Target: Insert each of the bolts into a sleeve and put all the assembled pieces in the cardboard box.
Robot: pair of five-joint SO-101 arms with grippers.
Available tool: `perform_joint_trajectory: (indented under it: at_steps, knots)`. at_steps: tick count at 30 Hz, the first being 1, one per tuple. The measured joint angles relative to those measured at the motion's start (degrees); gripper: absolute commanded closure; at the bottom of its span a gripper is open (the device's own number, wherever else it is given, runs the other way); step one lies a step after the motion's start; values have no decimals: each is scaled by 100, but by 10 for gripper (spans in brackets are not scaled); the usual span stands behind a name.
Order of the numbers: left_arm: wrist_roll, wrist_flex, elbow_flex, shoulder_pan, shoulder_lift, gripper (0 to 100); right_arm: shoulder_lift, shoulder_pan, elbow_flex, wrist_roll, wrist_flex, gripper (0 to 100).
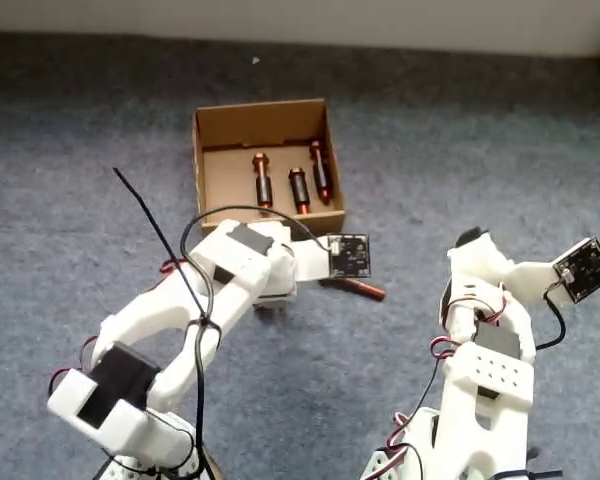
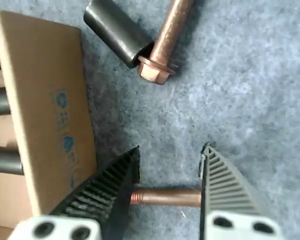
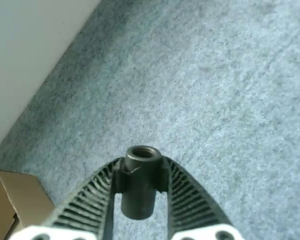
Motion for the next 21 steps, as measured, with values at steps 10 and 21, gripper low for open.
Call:
perform_joint_trajectory:
  at_steps: [10,21]
  knots:
    - [255,1125,-387,0,-651,783,0,-9,0,0,0,995]
    - [53,1415,-123,-1064,-1152,783,0,-9,0,0,0,995]
